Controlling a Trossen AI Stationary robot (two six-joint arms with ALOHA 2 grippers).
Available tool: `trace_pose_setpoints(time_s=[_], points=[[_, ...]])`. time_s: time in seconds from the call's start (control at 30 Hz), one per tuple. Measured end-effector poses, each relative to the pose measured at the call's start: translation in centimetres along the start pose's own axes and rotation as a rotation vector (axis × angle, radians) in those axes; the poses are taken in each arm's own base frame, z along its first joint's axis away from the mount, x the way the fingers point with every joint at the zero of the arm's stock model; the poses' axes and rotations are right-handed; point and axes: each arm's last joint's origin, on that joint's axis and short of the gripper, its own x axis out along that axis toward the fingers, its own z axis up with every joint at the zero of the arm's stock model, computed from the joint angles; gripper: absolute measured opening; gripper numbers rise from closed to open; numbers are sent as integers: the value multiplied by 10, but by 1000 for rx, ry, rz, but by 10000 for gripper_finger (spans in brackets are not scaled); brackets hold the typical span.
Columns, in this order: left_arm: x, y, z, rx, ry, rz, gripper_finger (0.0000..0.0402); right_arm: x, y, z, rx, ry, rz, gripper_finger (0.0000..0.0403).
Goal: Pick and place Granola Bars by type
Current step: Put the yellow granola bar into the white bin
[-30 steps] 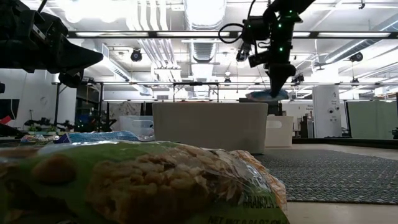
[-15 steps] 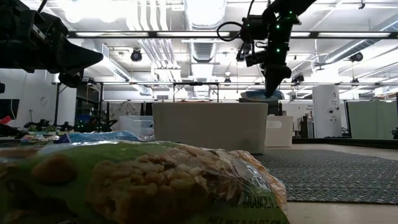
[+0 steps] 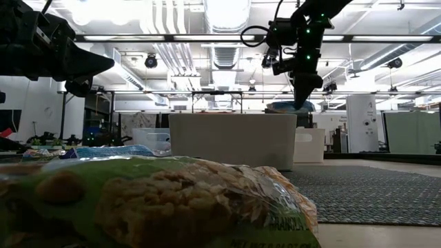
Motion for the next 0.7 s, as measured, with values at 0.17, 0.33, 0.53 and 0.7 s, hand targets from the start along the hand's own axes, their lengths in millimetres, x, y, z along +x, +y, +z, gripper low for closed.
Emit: trace_pose_setpoints(time_s=[0.17, 0.33, 0.53, 0.7], points=[[0, 0, 0, 0, 0, 0, 0, 0, 0, 0, -2, -4, -2, 54], [0, 0, 0, 0, 0, 0, 0, 0, -1, 1, -4, -8, -3, 54], [0, 0, 0, 0, 0, 0, 0, 0, -1, 1, 1, -11, -5, 54], [0, 0, 0, 0, 0, 1, 0, 1, 0, 1, 2, -14, -6, 54]])
